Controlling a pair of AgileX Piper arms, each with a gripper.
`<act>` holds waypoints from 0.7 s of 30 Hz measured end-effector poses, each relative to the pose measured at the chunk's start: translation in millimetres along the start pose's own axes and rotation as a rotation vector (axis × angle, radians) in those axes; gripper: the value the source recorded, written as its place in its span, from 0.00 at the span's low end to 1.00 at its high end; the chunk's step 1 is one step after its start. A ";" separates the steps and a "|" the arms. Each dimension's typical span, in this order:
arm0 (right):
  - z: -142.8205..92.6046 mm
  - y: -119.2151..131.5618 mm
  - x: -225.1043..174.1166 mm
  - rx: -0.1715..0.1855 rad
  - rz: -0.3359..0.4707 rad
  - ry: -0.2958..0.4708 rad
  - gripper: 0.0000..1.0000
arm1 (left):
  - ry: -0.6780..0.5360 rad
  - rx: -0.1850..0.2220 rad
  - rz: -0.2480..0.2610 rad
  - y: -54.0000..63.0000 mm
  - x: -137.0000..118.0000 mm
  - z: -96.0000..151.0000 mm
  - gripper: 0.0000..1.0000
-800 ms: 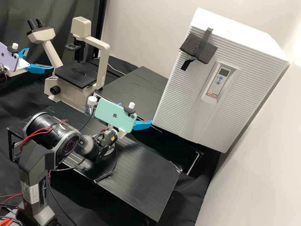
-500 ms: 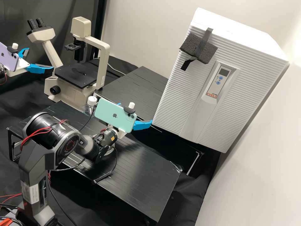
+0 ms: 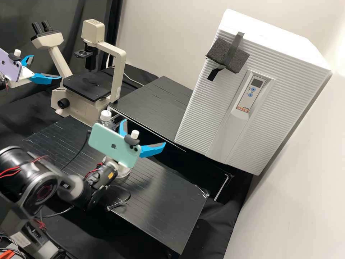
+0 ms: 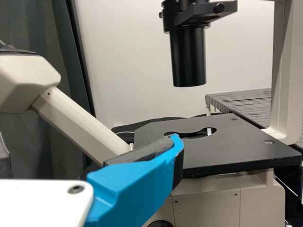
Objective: Open the petri dish lid.
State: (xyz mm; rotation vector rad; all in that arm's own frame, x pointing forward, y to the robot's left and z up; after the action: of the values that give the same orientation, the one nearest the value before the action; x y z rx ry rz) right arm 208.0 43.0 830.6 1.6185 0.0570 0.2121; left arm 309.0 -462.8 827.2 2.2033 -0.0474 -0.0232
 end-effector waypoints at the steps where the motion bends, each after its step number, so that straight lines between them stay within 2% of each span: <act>1: -0.4 -1.8 -5.2 0.002 -0.004 0.005 1.00 | 0.000 0.000 0.000 0.0 0.0 0.0 1.00; 4: -3.9 -10.9 -23.7 0.010 -0.038 0.030 1.00 | 0.000 0.000 0.000 0.0 0.0 0.0 1.00; 7: -6.5 -18.0 -35.7 -0.008 -0.071 0.044 1.00 | 0.000 0.000 0.000 0.0 0.0 0.0 1.00; 12: -12.1 -18.0 -40.8 -0.025 -0.059 0.068 1.00 | 0.000 0.000 0.000 0.0 0.0 0.0 1.00; 18: -17.6 -11.7 -46.6 -0.036 -0.024 0.043 1.00 | 0.000 0.000 0.000 0.0 0.0 0.0 1.00; 21: -18.6 -12.2 -49.1 -0.052 -0.040 0.021 1.00 | 0.000 0.000 0.000 0.0 0.0 0.0 1.00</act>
State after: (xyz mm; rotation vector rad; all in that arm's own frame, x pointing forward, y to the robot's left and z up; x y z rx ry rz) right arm 157.8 53.9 814.3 1.5621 0.0988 0.1980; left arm 309.0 -462.8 827.2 2.2033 -0.0474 -0.0232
